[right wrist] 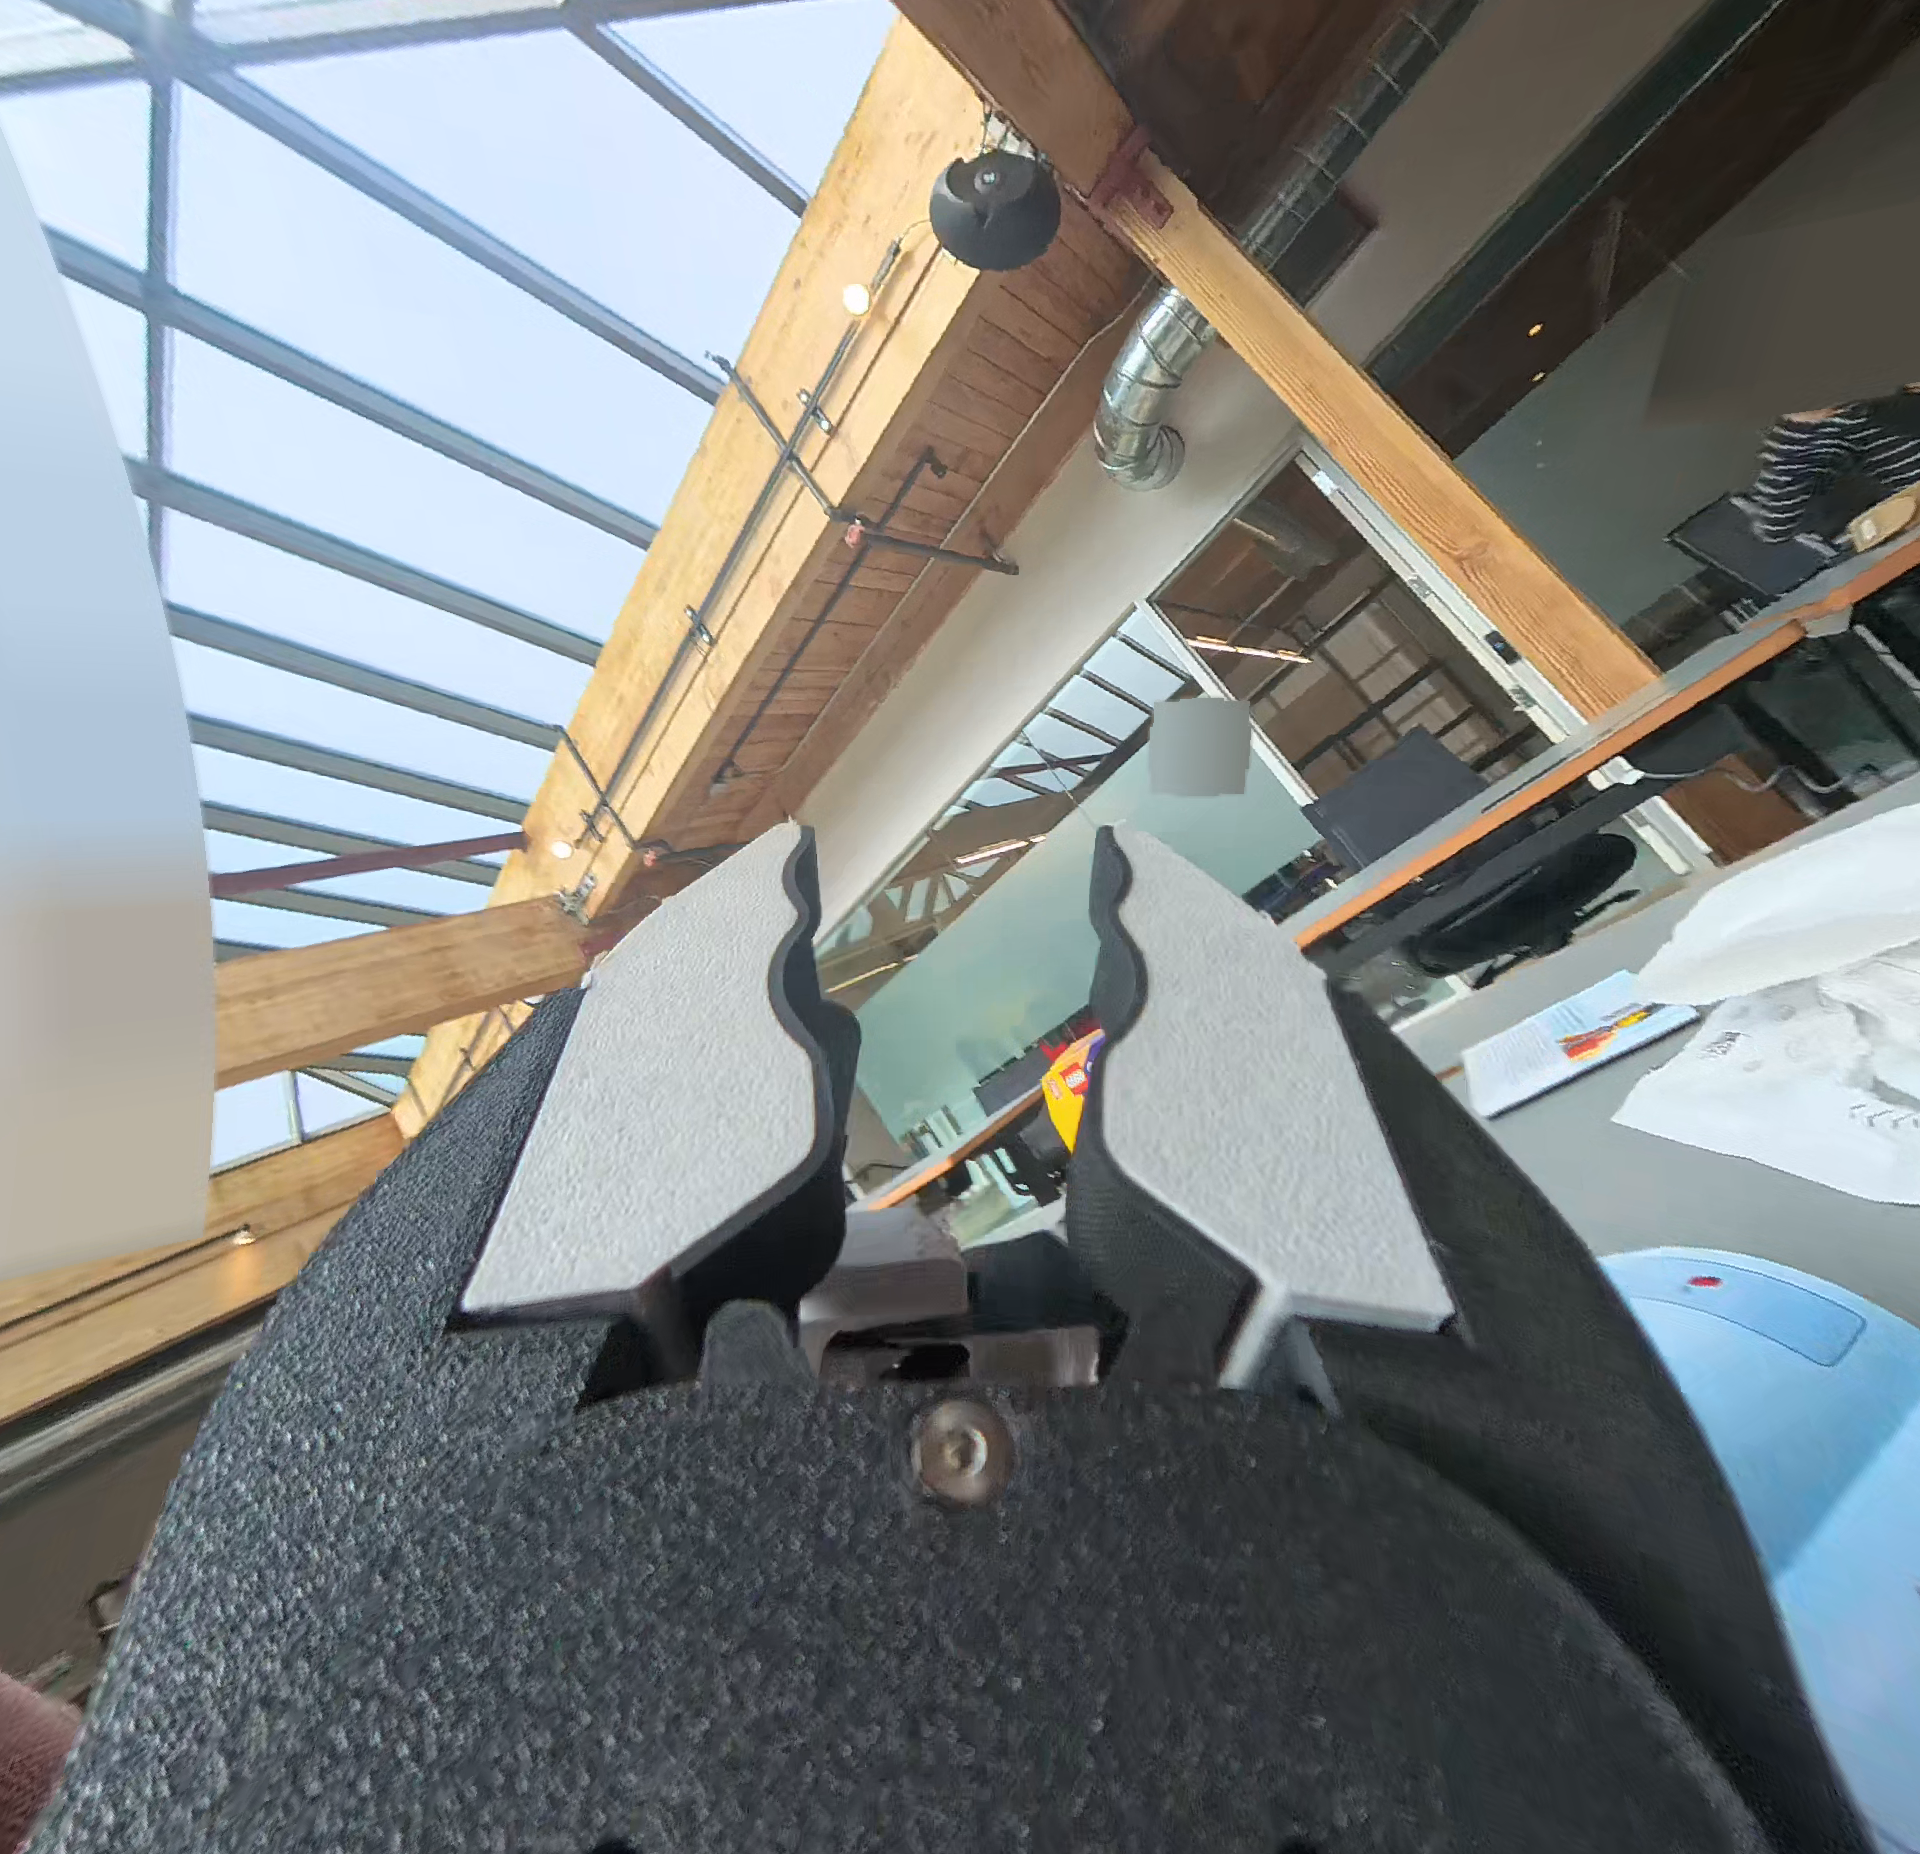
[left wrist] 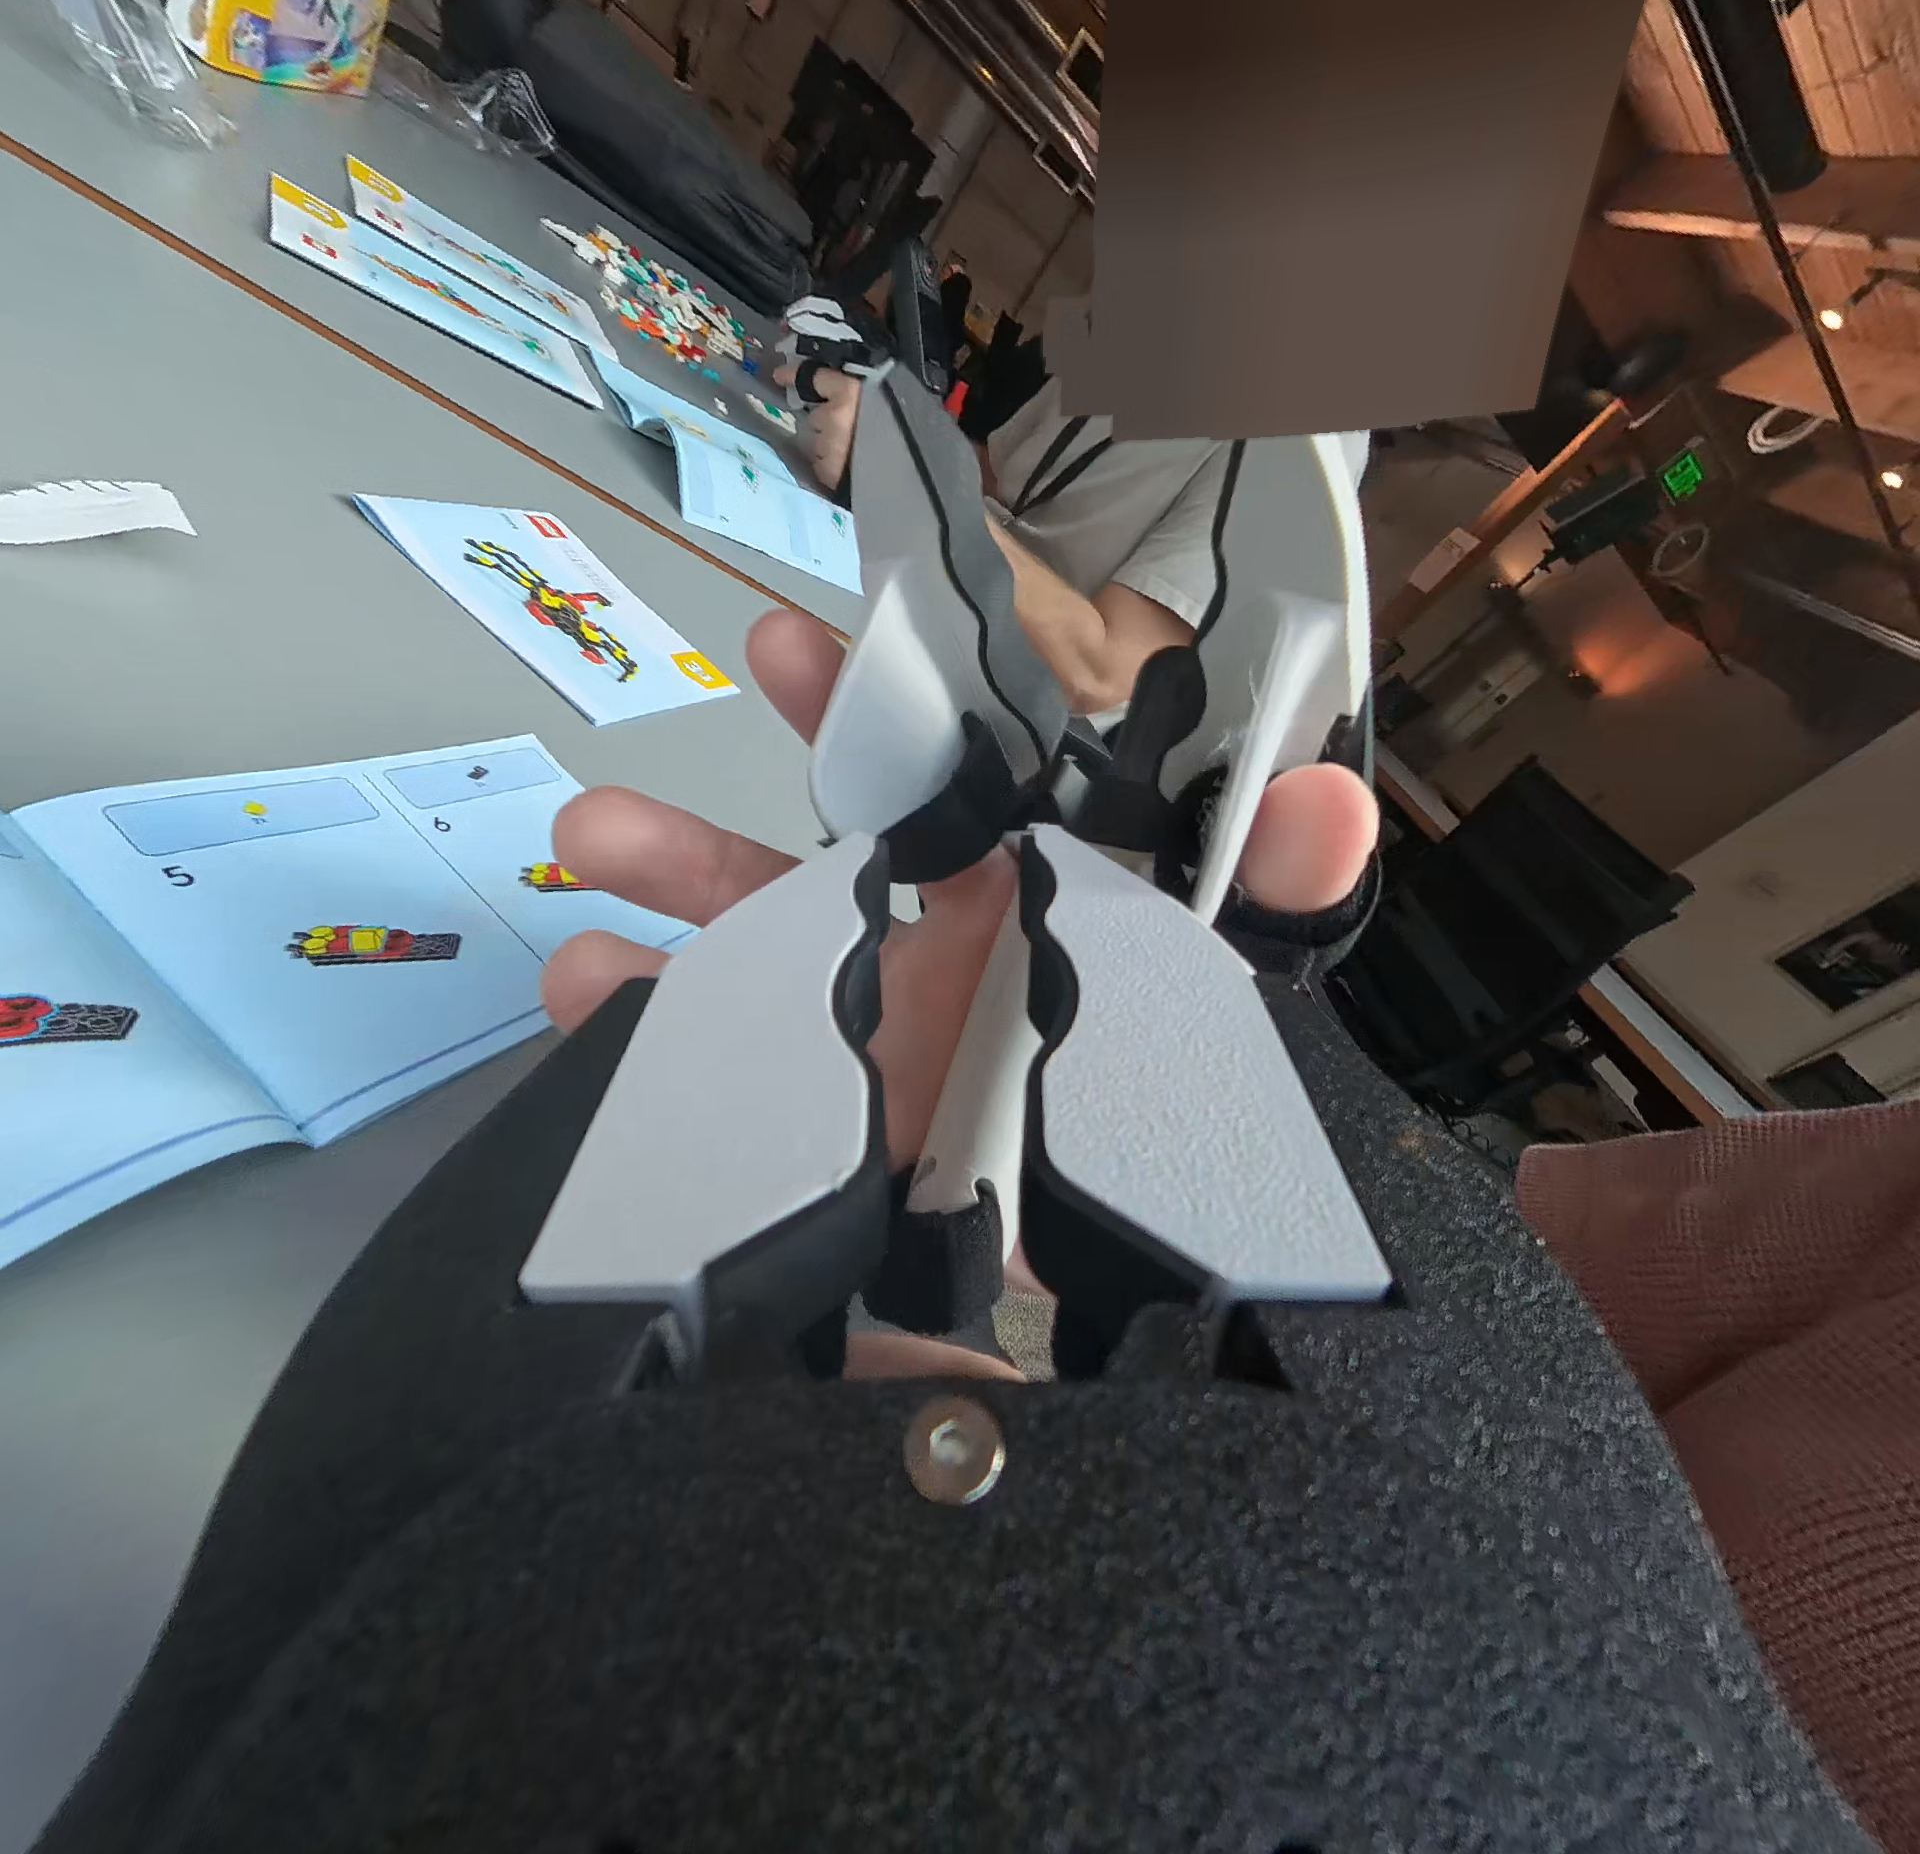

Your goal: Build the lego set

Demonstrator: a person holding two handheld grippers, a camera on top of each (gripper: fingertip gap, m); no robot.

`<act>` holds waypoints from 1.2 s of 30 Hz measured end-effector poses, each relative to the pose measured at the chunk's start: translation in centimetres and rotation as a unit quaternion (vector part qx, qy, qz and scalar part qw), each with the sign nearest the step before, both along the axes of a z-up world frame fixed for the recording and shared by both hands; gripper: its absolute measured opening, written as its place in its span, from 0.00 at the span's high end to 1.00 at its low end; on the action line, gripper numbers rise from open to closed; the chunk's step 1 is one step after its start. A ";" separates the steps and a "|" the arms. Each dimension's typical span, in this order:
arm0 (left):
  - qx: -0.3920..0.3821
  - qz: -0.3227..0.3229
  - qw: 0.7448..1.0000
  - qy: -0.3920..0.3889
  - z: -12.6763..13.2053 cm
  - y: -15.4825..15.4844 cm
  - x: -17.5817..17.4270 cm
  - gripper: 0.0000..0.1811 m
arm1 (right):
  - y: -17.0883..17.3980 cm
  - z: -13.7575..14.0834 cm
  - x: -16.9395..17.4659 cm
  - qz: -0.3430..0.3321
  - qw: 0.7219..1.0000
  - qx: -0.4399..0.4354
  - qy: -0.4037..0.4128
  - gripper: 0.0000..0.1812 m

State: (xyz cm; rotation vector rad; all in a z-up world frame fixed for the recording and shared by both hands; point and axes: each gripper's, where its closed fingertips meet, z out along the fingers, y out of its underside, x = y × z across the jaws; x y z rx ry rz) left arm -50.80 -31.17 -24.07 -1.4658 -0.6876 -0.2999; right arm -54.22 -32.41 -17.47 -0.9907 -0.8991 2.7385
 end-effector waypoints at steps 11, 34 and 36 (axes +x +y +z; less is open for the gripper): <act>-0.102 -0.025 0.993 0.051 -3.0 -5.8 8.3 0.98 | -6.7 1.7 13.3 0.346 0.923 0.017 0.166 0.78; -0.237 0.065 0.960 0.136 -6.1 -12.5 8.8 0.73 | -16.3 0.6 20.3 0.075 0.979 0.076 0.171 0.80; -0.241 0.046 0.961 0.129 -6.3 -12.7 9.3 0.74 | -17.2 0.5 20.2 0.049 0.982 0.088 0.159 0.79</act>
